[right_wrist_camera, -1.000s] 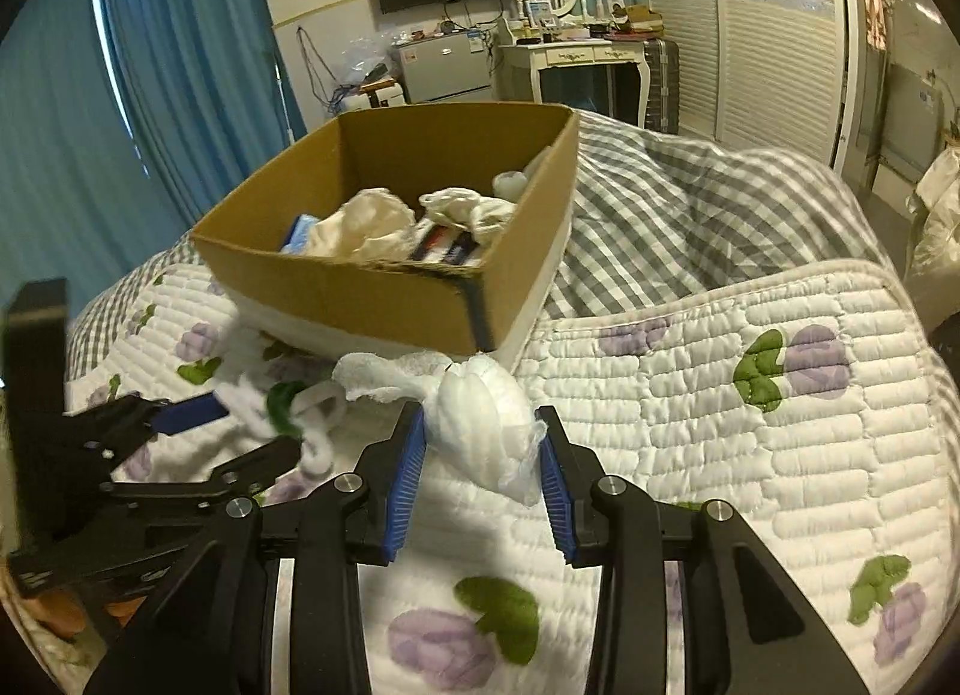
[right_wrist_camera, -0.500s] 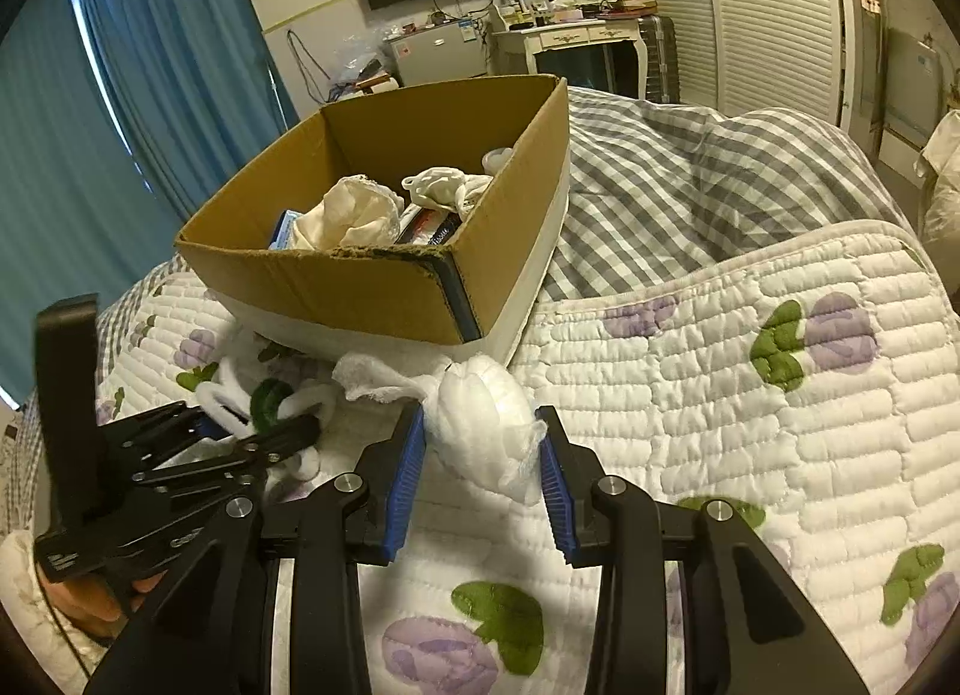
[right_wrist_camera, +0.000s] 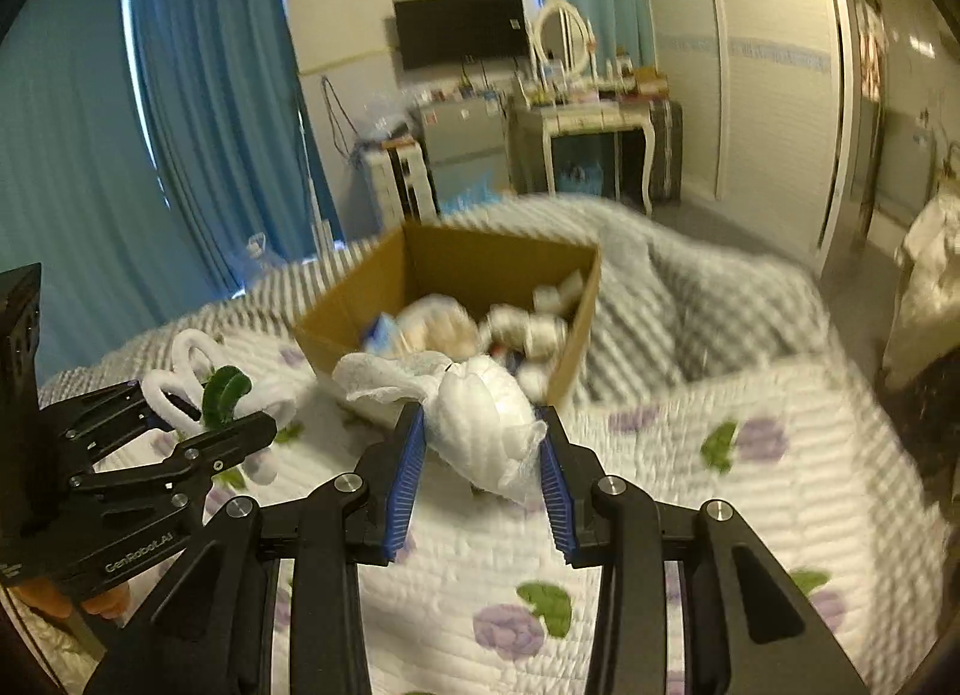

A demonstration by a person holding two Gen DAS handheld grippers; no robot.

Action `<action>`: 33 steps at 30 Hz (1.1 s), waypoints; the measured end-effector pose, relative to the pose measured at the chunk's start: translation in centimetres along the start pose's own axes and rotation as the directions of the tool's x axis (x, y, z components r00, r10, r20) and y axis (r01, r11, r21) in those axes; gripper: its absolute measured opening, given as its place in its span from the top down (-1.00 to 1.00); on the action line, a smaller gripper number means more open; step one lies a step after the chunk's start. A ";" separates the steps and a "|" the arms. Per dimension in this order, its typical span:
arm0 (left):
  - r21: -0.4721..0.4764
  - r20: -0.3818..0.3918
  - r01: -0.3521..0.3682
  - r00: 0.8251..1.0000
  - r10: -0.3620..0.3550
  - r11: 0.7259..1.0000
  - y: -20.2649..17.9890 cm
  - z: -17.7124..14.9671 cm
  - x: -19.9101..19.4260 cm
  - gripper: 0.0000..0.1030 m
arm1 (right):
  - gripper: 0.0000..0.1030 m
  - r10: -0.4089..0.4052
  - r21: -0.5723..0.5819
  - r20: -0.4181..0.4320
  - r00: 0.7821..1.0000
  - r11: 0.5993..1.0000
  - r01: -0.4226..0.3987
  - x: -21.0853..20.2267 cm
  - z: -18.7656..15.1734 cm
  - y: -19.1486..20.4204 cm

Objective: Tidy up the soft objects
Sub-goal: 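Lower the pipe-cleaner flower and fluffy cloth into the box and release both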

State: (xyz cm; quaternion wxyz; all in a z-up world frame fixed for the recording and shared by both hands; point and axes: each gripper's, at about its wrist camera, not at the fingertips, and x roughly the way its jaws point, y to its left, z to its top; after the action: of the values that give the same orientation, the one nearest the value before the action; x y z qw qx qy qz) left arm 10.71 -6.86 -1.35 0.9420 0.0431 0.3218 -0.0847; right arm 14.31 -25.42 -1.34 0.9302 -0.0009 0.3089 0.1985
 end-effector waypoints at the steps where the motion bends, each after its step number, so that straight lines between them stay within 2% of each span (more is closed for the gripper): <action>1: 0.005 0.016 -0.002 1.000 0.002 1.000 0.1 0.6 -0.6 0.32 | 0.29 0.000 -0.011 0.019 1.000 1.000 0.000 -0.6 0.8 0.3; 4: 0.015 0.060 -0.002 0.998 0.001 1.000 -0.1 2.7 -1.7 0.31 | 0.29 0.015 -0.026 0.072 0.997 1.000 -0.013 -2.0 3.2 1.0; 8: 0.001 0.068 0.001 0.998 -0.001 1.000 0.2 5.0 -1.1 0.31 | 0.29 0.025 -0.038 0.130 0.991 0.999 -0.020 -2.2 6.5 1.6; 11: -0.022 0.073 0.003 0.997 -0.001 1.000 0.9 7.0 0.9 0.31 | 0.29 0.019 -0.051 0.152 0.988 0.999 -0.012 -1.1 8.7 1.9; 15: -0.026 0.067 -0.025 0.997 0.027 0.999 2.4 9.3 4.7 0.32 | 0.29 0.004 -0.022 0.163 0.987 1.000 -0.001 2.4 11.5 1.1; 18: -0.037 0.050 -0.035 0.998 0.037 0.999 4.0 10.3 7.9 0.32 | 0.29 -0.018 0.003 0.150 0.989 1.000 0.017 5.8 12.8 0.0; 21: -0.042 0.027 -0.054 0.998 0.055 0.998 5.1 10.3 11.3 0.31 | 0.29 -0.026 0.038 0.100 0.995 0.999 0.022 10.1 13.1 -1.3; 24: -0.036 0.008 -0.078 0.997 0.078 0.996 5.3 9.7 14.3 0.32 | 0.29 -0.041 0.065 0.029 0.999 0.997 0.039 14.8 11.9 -2.5; 28: -0.028 -0.019 -0.063 0.998 0.062 0.998 4.9 8.8 16.6 0.31 | 0.27 -0.019 0.080 -0.025 1.000 0.997 0.021 18.3 10.2 -3.4; 29: -0.029 -0.021 -0.052 0.998 0.052 0.998 4.8 8.5 16.9 0.28 | 0.26 -0.019 0.084 -0.028 0.999 0.996 0.021 18.7 10.0 -3.6; 31: -0.039 -0.045 -0.026 0.999 0.024 0.999 4.7 8.2 17.2 0.17 | 0.09 -0.038 0.087 -0.049 0.998 0.995 0.042 19.4 9.9 -3.7; 33: -0.039 -0.063 -0.026 0.998 0.024 0.999 4.6 8.2 17.1 -0.46 | -0.32 -0.051 0.086 -0.046 0.998 0.995 0.055 19.2 10.1 -3.8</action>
State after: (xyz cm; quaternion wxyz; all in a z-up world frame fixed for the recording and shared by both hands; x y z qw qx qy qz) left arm 29.77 -5.74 -5.21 0.9331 0.0309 0.3522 -0.0651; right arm 35.51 -20.57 -4.62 0.9272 0.0273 0.3376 0.1600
